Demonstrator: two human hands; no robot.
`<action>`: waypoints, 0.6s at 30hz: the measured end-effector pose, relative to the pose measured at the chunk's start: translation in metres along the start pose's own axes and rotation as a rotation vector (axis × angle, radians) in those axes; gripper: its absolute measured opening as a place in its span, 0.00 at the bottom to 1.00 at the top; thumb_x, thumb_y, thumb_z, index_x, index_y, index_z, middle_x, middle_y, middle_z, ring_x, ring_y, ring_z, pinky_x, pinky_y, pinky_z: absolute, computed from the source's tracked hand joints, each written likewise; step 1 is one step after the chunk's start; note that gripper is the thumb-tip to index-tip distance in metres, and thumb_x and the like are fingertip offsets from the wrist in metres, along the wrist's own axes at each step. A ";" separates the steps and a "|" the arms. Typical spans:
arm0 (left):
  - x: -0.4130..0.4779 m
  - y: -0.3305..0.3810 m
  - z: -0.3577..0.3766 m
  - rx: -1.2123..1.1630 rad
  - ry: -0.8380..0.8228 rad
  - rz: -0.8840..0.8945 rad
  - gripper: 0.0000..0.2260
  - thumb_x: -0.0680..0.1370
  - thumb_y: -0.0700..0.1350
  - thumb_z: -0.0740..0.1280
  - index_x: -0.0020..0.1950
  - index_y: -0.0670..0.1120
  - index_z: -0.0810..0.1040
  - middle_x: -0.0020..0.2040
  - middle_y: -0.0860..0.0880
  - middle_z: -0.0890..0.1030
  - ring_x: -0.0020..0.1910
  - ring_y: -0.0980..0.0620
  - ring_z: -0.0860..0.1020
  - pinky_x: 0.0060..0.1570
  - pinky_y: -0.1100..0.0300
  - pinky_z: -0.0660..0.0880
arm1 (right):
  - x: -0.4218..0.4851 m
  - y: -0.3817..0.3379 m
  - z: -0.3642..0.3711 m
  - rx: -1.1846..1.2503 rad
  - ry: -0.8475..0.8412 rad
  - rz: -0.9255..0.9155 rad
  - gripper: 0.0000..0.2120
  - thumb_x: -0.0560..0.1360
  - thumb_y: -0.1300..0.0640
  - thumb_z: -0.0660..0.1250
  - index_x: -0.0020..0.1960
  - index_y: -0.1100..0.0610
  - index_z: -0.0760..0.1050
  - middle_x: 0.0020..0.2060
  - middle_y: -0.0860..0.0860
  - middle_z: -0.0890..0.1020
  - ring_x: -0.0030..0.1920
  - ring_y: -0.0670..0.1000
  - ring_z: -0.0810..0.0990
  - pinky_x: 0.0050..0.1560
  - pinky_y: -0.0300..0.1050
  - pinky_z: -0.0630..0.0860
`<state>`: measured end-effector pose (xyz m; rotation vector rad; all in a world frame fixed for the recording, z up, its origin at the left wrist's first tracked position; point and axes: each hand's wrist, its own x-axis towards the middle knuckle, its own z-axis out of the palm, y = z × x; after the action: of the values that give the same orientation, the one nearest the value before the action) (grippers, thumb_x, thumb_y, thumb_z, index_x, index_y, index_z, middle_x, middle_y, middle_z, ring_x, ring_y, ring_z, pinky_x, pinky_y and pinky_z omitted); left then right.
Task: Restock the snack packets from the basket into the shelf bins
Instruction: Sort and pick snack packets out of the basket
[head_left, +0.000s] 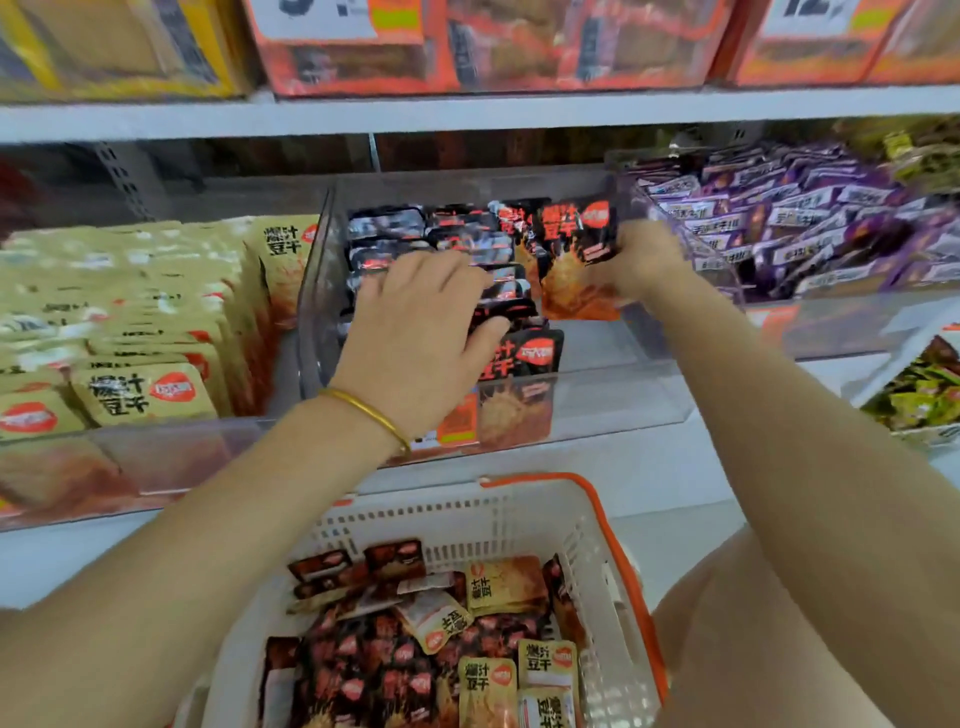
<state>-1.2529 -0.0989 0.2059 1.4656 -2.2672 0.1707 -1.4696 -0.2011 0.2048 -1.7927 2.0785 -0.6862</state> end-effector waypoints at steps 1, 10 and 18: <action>0.001 -0.002 0.004 0.010 -0.017 -0.011 0.27 0.74 0.59 0.50 0.61 0.45 0.76 0.63 0.45 0.75 0.63 0.41 0.70 0.56 0.44 0.68 | 0.014 0.002 0.014 0.013 -0.037 0.027 0.16 0.72 0.58 0.72 0.56 0.64 0.78 0.51 0.62 0.81 0.49 0.55 0.79 0.48 0.48 0.72; 0.002 -0.009 0.019 0.043 -0.006 0.002 0.23 0.77 0.57 0.52 0.60 0.46 0.77 0.62 0.48 0.77 0.62 0.43 0.73 0.56 0.47 0.68 | 0.090 -0.002 0.062 0.056 -0.130 0.138 0.20 0.73 0.55 0.72 0.61 0.63 0.74 0.56 0.57 0.79 0.58 0.57 0.78 0.56 0.44 0.73; 0.001 -0.014 0.019 0.035 0.046 0.019 0.21 0.78 0.55 0.53 0.60 0.46 0.77 0.62 0.48 0.77 0.62 0.44 0.72 0.56 0.53 0.60 | 0.090 -0.020 0.075 -0.021 -0.054 0.143 0.21 0.74 0.51 0.70 0.35 0.62 0.63 0.55 0.60 0.80 0.56 0.57 0.80 0.53 0.46 0.75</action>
<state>-1.2462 -0.1123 0.1871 1.4429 -2.2527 0.2481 -1.4285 -0.3033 0.1592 -1.6357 2.1593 -0.5726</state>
